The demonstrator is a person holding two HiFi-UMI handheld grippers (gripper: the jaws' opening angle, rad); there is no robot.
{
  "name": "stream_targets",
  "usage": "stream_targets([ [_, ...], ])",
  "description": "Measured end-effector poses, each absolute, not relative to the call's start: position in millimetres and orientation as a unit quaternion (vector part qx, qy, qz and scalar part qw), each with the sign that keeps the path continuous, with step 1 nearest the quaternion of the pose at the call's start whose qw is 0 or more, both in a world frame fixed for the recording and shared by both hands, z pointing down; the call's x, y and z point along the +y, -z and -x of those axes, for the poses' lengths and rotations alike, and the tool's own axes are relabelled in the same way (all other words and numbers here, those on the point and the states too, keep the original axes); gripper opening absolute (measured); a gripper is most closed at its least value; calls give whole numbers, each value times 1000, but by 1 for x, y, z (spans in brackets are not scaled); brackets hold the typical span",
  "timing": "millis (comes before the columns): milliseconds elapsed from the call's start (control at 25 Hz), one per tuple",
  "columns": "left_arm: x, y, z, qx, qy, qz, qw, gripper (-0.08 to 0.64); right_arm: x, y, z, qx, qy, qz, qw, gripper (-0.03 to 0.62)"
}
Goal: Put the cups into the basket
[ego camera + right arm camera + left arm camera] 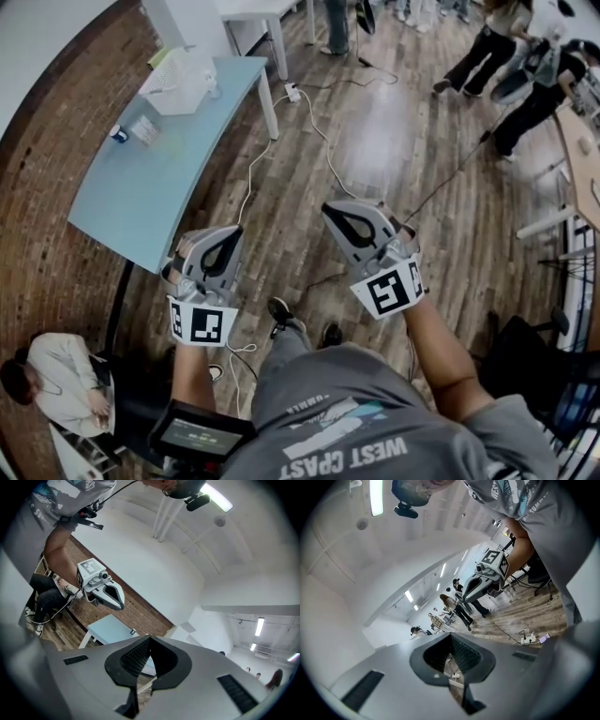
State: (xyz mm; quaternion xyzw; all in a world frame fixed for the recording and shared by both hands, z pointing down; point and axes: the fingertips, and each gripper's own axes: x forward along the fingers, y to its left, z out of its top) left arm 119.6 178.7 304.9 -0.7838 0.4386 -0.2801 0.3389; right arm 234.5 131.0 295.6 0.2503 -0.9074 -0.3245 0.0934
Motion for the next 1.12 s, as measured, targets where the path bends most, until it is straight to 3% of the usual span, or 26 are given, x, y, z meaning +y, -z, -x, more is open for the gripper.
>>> stream_targets([
  [760, 49, -309, 33, 440, 208, 807, 335, 2, 23, -289, -82, -893, 338, -269, 126, 6],
  [1120, 15, -316, 72, 446, 213, 807, 322, 0, -7, -295, -46, -897, 333, -259, 132, 6],
])
